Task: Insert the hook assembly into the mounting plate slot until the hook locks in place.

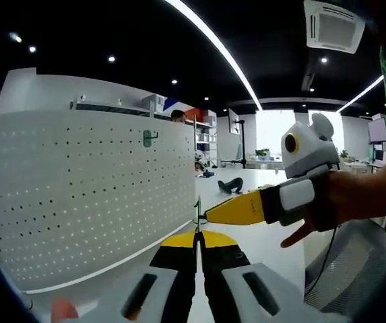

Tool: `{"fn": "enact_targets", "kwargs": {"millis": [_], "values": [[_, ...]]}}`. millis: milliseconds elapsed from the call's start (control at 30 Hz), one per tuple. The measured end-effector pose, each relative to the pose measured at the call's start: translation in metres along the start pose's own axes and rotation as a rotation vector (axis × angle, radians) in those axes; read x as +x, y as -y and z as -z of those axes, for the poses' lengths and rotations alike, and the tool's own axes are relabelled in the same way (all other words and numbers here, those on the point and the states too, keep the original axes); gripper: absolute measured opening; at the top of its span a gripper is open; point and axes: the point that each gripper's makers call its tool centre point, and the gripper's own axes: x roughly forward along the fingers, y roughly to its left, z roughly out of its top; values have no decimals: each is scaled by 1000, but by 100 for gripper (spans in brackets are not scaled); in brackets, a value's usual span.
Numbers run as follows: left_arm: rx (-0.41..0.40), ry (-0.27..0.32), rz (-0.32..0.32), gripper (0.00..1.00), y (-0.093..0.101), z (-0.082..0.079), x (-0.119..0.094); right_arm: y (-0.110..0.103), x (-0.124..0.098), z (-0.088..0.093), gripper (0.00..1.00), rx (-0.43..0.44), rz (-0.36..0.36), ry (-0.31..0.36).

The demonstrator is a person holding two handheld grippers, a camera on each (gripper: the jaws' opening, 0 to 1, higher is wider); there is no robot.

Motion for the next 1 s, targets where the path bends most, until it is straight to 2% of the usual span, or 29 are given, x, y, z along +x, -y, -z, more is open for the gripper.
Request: {"fn": "enact_targets", "kwargs": {"millis": [667,900,1000], "values": [[-7,-10,-4,2,4,3,2,4,1,-1,2,-38,28,1],[17,-10,-1,2,4,3,3,2,1,-1,2,-77,39,-8],[48,-12,-2,2,5,3,2,0,2,-1,2,-134,41,-24]]}}
